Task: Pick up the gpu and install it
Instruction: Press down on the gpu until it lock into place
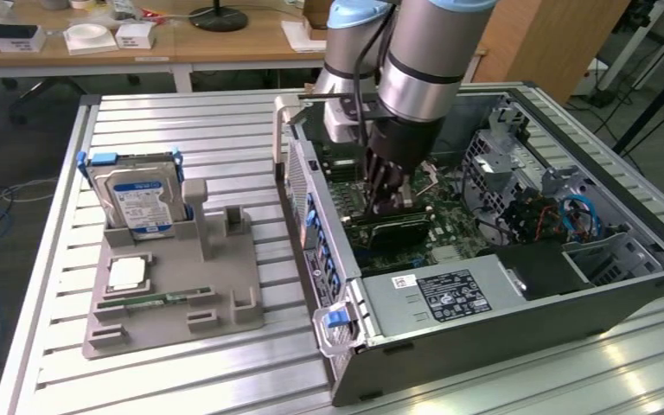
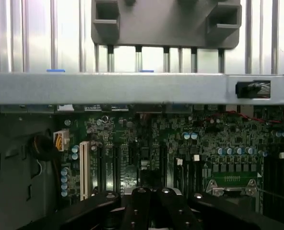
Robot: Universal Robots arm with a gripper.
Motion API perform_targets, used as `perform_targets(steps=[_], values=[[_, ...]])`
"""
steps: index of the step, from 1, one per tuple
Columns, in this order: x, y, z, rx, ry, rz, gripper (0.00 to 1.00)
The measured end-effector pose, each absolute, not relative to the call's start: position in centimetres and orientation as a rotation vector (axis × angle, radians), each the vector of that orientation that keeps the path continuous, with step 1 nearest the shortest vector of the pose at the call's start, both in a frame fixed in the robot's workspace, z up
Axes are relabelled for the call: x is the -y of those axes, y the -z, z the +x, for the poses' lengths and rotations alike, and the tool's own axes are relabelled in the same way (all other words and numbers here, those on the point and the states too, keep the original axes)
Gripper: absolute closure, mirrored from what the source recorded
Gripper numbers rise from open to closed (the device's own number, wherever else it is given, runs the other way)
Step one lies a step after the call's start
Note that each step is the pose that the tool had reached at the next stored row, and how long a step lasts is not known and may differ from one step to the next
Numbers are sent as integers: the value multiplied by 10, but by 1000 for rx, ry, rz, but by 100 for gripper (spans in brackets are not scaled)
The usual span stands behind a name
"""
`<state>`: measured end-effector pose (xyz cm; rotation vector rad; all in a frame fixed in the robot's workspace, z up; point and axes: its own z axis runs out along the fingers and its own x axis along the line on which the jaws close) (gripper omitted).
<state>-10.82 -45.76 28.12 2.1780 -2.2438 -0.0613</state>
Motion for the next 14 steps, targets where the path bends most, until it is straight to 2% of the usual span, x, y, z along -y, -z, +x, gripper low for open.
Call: perform_targets(steps=[14], values=[[458,-271,-84,2232,46,2197,89]])
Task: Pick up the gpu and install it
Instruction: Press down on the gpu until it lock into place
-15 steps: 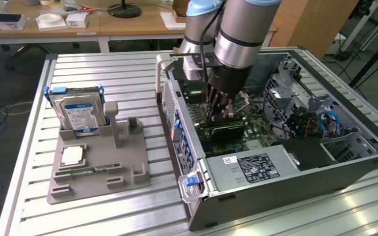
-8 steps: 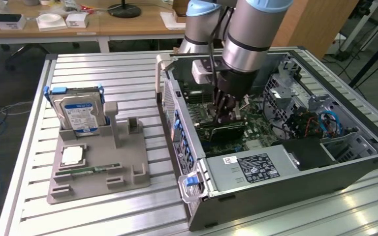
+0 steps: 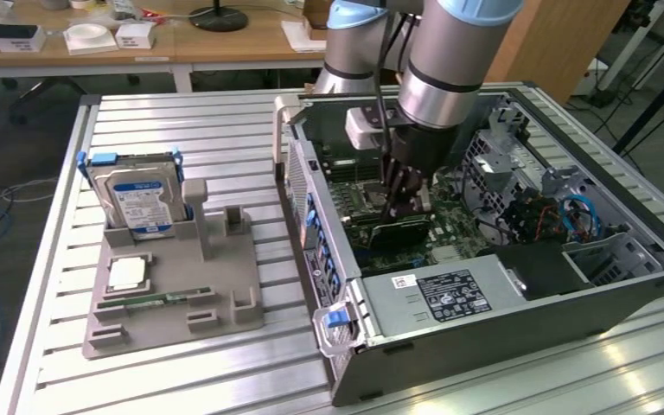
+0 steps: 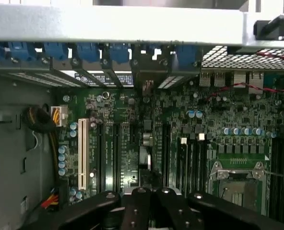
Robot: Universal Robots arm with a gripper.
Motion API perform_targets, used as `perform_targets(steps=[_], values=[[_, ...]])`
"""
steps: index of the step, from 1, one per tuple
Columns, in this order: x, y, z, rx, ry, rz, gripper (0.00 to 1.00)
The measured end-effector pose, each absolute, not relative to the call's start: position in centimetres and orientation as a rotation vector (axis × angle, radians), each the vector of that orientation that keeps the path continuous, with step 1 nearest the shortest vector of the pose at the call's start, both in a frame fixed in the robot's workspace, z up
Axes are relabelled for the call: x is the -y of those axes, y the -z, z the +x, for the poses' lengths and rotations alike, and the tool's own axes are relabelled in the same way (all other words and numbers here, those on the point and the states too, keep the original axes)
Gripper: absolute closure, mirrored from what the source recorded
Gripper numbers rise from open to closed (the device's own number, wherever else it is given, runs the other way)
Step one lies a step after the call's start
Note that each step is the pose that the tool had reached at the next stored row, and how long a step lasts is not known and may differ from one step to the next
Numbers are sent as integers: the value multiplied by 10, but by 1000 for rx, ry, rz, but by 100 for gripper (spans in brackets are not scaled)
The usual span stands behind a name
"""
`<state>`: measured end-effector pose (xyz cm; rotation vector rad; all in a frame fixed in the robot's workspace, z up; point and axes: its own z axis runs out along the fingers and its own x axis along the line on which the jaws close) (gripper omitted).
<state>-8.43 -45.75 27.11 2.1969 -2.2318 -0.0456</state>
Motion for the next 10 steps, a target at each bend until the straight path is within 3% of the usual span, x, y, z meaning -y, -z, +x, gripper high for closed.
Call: perform_targets(steps=[10], values=[[457,-266,-84,2234,46,2198,89]])
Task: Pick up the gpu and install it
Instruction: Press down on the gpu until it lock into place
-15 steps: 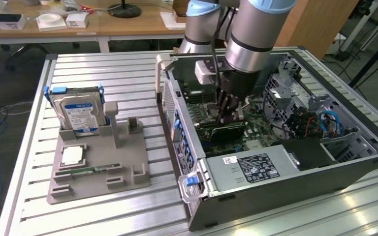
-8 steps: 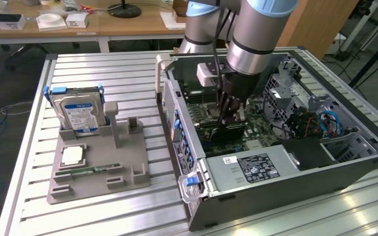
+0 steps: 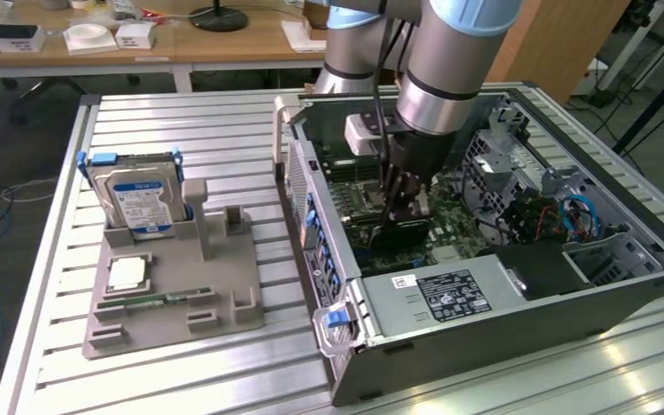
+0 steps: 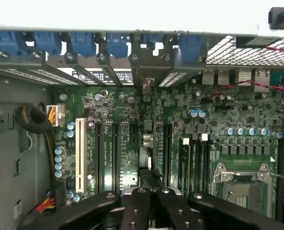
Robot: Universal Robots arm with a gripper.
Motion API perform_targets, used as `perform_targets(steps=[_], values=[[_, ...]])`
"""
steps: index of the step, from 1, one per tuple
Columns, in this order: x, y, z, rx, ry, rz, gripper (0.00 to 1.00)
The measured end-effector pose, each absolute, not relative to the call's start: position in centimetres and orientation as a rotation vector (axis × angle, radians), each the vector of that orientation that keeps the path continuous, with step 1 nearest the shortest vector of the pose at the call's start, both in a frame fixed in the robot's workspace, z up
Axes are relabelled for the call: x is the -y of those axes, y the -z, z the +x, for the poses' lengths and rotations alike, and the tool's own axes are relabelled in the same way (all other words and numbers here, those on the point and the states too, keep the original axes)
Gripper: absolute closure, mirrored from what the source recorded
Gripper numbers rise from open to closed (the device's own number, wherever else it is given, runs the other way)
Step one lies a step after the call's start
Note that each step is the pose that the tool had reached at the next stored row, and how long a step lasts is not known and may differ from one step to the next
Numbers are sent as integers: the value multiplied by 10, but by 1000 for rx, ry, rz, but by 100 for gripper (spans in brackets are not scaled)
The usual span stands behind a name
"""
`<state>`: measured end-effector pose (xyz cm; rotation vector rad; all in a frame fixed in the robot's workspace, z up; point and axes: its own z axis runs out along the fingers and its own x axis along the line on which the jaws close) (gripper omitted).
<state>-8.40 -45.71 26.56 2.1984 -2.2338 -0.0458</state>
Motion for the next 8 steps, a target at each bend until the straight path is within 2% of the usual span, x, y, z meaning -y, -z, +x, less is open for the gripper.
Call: perform_targets(steps=[8], values=[[457,-274,-84,2232,44,2197,89]])
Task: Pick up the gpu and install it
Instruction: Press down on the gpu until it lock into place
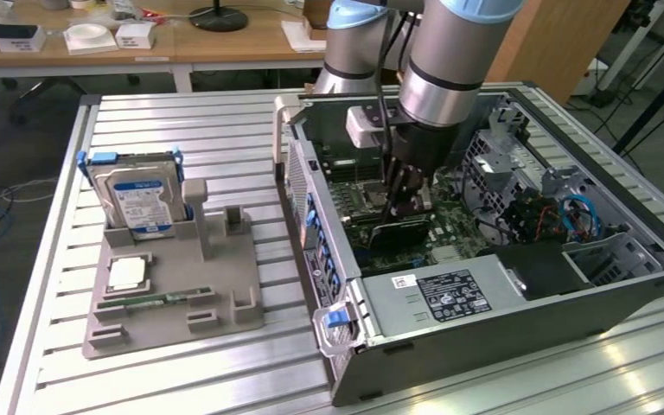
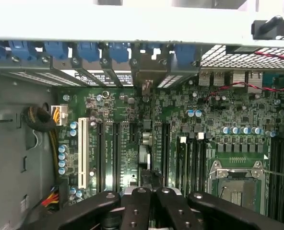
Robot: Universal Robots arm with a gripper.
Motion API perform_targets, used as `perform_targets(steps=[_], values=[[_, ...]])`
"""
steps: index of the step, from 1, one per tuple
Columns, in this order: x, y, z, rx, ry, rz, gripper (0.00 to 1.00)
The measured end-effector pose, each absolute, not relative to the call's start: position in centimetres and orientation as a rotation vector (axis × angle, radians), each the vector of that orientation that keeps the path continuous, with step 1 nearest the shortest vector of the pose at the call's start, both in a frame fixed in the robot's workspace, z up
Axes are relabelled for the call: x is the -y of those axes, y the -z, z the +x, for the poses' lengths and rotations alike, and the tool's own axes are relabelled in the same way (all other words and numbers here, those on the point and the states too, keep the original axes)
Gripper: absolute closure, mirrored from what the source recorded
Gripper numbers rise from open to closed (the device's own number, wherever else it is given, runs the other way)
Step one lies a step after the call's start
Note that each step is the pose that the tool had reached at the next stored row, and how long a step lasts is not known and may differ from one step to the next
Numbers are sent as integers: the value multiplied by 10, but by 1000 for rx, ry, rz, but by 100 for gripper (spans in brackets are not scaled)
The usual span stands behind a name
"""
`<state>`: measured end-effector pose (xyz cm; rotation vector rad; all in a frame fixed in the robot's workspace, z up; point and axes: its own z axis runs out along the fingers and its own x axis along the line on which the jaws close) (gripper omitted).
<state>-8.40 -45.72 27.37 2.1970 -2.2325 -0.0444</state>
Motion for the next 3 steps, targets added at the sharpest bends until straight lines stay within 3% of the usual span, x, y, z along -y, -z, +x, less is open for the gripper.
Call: perform_targets(steps=[3], values=[[457,-274,-84,2232,44,2197,89]])
